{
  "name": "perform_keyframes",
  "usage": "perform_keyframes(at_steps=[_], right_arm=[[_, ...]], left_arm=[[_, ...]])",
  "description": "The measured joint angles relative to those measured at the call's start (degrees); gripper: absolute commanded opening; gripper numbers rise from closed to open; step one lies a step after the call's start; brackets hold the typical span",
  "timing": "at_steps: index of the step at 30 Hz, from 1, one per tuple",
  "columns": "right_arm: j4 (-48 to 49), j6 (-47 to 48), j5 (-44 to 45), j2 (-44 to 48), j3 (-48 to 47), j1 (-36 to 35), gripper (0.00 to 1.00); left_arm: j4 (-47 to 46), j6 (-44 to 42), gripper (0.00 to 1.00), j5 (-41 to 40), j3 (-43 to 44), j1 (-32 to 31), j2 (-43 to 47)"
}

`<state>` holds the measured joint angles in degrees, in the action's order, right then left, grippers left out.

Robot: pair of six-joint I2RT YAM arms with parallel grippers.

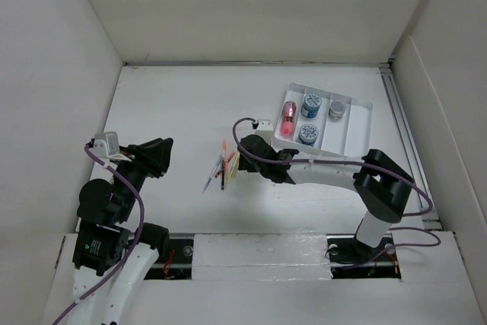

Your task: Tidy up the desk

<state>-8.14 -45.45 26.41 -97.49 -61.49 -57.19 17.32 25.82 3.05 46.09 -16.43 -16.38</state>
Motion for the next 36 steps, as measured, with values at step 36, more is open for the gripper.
perform_keyframes(at_steps=[36], right_arm=[[-3.3,-4.3,4.6,-13.7,-7.8,-0.9,0.28]], left_arm=[[0.0,-0.2,0.44,0.0,0.0,0.0,0.0]])
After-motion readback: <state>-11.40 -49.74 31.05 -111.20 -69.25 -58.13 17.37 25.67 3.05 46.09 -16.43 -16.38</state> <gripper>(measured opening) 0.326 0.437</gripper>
